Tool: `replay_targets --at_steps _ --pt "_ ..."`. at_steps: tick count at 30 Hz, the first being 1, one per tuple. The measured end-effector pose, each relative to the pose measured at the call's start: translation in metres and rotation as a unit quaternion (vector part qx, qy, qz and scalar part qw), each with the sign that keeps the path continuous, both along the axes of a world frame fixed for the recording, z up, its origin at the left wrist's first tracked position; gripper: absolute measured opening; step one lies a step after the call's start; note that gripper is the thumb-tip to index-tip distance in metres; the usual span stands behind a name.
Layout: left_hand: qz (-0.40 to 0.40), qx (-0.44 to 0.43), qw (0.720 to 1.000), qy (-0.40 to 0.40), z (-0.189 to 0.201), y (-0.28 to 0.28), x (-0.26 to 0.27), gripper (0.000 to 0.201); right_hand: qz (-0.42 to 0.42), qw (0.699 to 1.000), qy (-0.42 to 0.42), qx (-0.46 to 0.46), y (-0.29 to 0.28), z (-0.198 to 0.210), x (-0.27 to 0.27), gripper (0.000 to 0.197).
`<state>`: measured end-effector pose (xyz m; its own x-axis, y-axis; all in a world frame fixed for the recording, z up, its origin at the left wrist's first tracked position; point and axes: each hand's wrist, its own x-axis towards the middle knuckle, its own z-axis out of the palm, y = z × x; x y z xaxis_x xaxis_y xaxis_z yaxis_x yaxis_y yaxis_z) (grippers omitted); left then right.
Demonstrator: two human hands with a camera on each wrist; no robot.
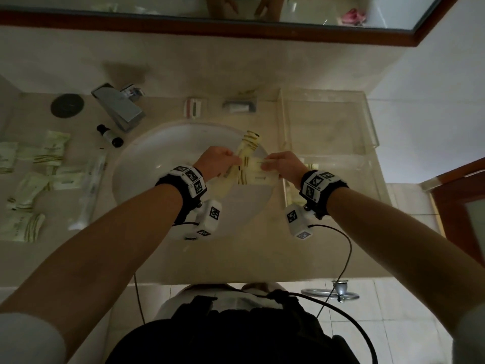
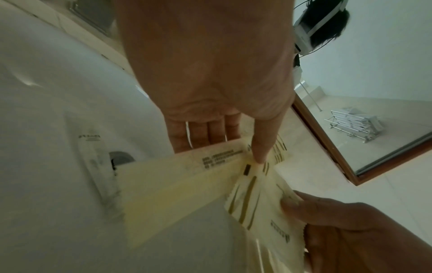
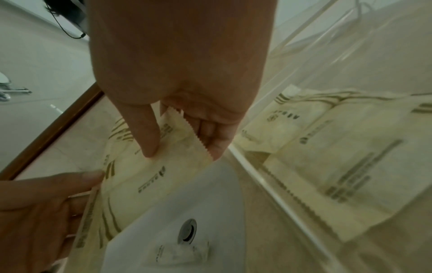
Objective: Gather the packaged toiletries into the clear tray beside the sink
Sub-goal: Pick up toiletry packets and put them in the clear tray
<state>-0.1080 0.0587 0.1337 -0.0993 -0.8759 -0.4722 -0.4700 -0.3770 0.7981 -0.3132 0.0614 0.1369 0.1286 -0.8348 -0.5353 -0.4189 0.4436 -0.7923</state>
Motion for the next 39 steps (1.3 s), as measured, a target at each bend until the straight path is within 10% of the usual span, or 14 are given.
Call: replay_targets --at_steps 23,39 --pt "-0.052 -0.097 0.989 -0.096 0.015 0.002 -0.128 0.026 -0.083 0.995 -0.045 -0.008 0.028 0.025 -0.126 0.02" --pt "-0.086 -0.084 0.983 -0.14 0.017 0.003 -0.176 0.013 0.022 0.972 0.232 -0.029 0.033 0.016 -0.199 0.03"
